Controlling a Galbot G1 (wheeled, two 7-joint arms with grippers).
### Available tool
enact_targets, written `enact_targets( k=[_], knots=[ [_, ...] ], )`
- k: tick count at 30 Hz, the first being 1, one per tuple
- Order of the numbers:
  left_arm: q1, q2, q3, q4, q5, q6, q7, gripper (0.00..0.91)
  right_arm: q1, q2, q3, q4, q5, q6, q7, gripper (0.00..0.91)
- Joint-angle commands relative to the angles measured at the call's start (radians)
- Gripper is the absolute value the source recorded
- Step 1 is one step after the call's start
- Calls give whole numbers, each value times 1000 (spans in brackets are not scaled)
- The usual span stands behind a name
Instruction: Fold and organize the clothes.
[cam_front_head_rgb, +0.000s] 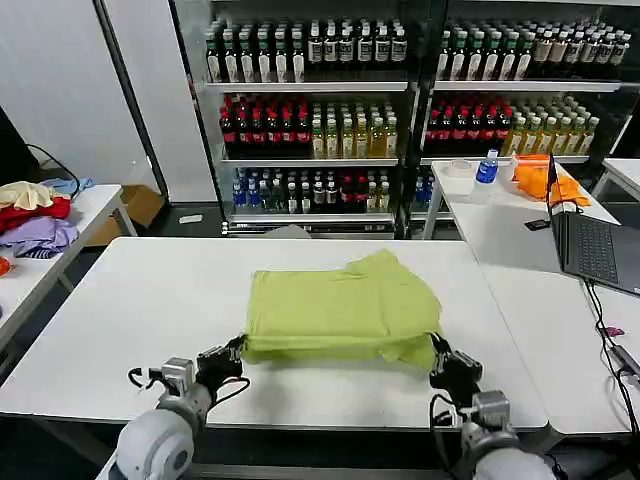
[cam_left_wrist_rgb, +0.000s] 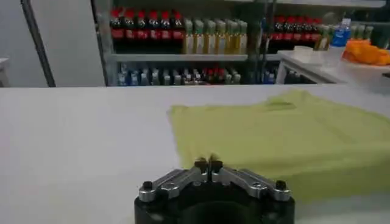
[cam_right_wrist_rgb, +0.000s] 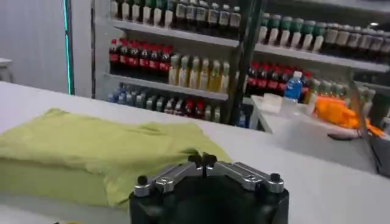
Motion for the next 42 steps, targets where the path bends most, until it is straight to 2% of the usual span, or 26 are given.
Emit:
enact_targets(
  k=[1,9,13,18,19,20,21,28,31,40,42],
  knots=[
    [-124,0,72,141,25,-4,-2,40,191,-44,-78,-171,-9,22,-15,0],
    [-149,-19,91,180,59,-5,-1,60,256,-19,-121,-258,-63,53,-31,0],
    [-152,-28,90,185,57,-9,2,272,251,20,-130,-268,-87,53,-30,0],
    [-154,-34,88,184,51,-20,4,383,240,59,-140,-285,-126,44,-23,0],
    [-153,-35,87,184,51,-20,6,494,239,61,-140,-285,-126,40,-22,353],
    [-152,-36,86,184,51,-20,7,564,231,66,-139,-284,-132,29,-19,675],
    [-149,-37,85,182,50,-21,6,907,222,69,-138,-284,-136,28,-20,907],
    [-113,-35,63,155,46,-30,2,907,170,78,-119,-258,-135,62,-27,907],
    [-92,-31,52,128,46,-21,-6,907,150,88,-97,-229,-128,64,-3,907],
    [-9,-41,34,100,43,-21,-10,907,72,70,-21,-143,-51,57,7,907],
    [-7,-49,32,102,37,-18,-12,907,32,81,7,-130,-8,38,16,907]
  ],
)
